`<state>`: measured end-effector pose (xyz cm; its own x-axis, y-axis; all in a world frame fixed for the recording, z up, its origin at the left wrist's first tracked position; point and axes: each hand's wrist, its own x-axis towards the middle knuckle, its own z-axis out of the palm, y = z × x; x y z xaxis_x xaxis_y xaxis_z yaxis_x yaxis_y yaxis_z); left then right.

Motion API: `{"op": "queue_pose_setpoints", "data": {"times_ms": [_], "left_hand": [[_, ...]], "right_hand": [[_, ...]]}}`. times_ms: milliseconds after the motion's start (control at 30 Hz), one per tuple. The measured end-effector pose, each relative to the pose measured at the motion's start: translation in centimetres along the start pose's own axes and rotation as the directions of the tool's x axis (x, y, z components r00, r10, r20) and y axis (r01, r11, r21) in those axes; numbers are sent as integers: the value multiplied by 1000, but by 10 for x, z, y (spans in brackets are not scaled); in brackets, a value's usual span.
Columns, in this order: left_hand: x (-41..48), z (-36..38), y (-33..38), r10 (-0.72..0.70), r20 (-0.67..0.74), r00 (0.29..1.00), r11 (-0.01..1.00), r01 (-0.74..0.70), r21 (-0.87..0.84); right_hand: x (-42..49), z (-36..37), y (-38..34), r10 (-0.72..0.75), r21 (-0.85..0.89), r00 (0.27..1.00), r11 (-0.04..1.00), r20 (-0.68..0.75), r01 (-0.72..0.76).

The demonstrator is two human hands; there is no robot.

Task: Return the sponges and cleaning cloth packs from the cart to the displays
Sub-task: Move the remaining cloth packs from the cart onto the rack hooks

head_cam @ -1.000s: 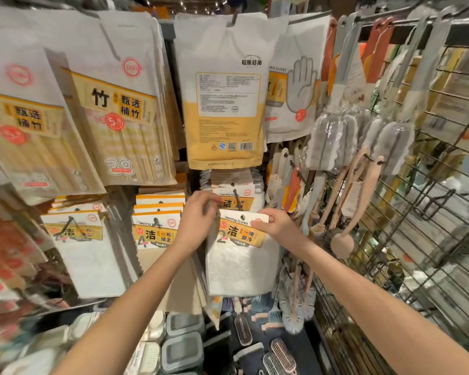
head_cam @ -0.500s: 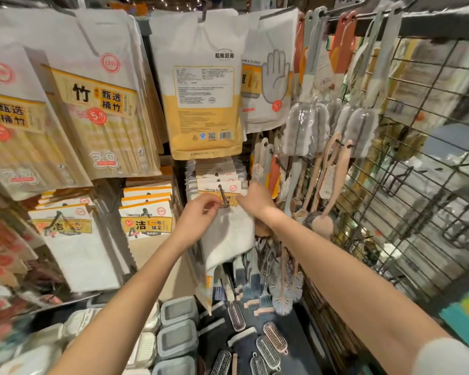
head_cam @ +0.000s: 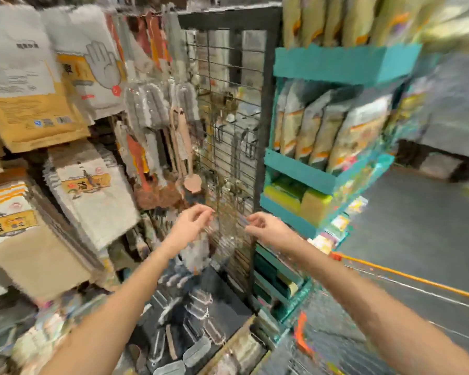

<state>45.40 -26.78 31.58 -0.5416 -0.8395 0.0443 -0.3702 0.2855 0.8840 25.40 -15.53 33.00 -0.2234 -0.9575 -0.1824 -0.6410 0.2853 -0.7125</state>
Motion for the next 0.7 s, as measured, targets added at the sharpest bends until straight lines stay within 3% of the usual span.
{"op": "queue_pose_setpoints", "data": {"times_ms": [133,267,500,700], "left_hand": [[-28,111,46,70,198,978,997,-65,-34],[-59,239,79,130,451,883,992,-115,-60],[-94,393,108,76,674,735,997,-66,-40],[-69,514,89,-20,778,628,999,-18,41]], "right_hand": [[-97,-41,103,153,73,982,987,-112,-146],[-202,-73,211,370,152,903,927,-217,-344],[-299,-101,308,600,305,760,794,-249,-526],[-315,-102,400,732,408,637,672,-241,-618]]}}
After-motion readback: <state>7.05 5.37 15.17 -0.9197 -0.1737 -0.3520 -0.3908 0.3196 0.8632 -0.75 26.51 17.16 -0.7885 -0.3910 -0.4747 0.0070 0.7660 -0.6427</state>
